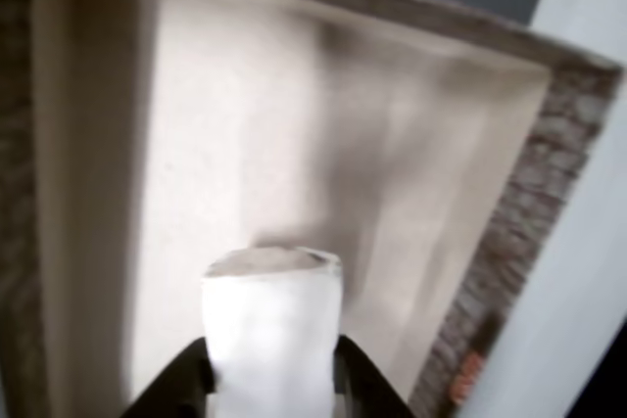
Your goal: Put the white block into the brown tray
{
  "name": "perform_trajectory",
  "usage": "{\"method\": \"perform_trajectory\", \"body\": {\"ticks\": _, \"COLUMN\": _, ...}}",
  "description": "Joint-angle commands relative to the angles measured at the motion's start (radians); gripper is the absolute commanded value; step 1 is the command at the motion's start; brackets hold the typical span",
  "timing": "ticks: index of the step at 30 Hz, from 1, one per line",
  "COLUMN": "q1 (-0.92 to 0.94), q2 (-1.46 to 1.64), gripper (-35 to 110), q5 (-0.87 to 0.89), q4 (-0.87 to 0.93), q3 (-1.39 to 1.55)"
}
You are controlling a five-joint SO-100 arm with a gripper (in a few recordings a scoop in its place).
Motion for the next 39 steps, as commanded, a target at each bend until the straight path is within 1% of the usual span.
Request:
{"method": "perform_trajectory", "body": {"ticks": 1, "q1": 0.005, "q2": 0.025, "gripper": 29, "q5": -0.012, "q4": -0.031, "q3": -0.054}}
{"method": "perform_trajectory", "body": {"ticks": 7, "q1": 0.005, "q2": 0.025, "gripper": 32, "q5": -0.009, "q4": -0.044, "q3": -0.055}}
{"method": "perform_trajectory", "body": {"ticks": 14, "q1": -0.005, "q2": 0.049, "gripper": 31, "q5": -0.005, "q4": -0.041, "q3": -0.052}}
{"method": "perform_trajectory", "body": {"ticks": 16, "q1": -0.012, "q2": 0.078, "gripper": 27, "q5": -0.002, "q4": -0.035, "q3": -0.035}}
{"method": "perform_trajectory", "body": {"ticks": 18, "q1": -0.025, "q2": 0.115, "gripper": 14, "q5": 0.038, "q4": 0.003, "q3": -0.002}}
{"method": "perform_trajectory", "body": {"ticks": 20, "q1": -0.032, "q2": 0.163, "gripper": 3, "q5": 0.137, "q4": 0.066, "q3": 0.04}}
{"method": "perform_trajectory", "body": {"ticks": 22, "q1": -0.048, "q2": 0.225, "gripper": 0, "q5": 0.204, "q4": 0.091, "q3": 0.114}}
{"method": "perform_trajectory", "body": {"ticks": 26, "q1": -0.101, "q2": 0.394, "gripper": 0, "q5": 0.242, "q4": 0.087, "q3": 0.304}}
{"method": "perform_trajectory", "body": {"ticks": 28, "q1": -0.144, "q2": 0.506, "gripper": 0, "q5": 0.27, "q4": 0.083, "q3": 0.442}}
{"method": "perform_trajectory", "body": {"ticks": 30, "q1": -0.195, "q2": 0.623, "gripper": 0, "q5": 0.348, "q4": 0.051, "q3": 0.62}}
{"method": "perform_trajectory", "body": {"ticks": 33, "q1": -0.262, "q2": 0.79, "gripper": 0, "q5": 0.417, "q4": 0.035, "q3": 0.841}}
{"method": "perform_trajectory", "body": {"ticks": 39, "q1": -0.472, "q2": 1.144, "gripper": 0, "q5": 0.721, "q4": 0.04, "q3": 1.207}}
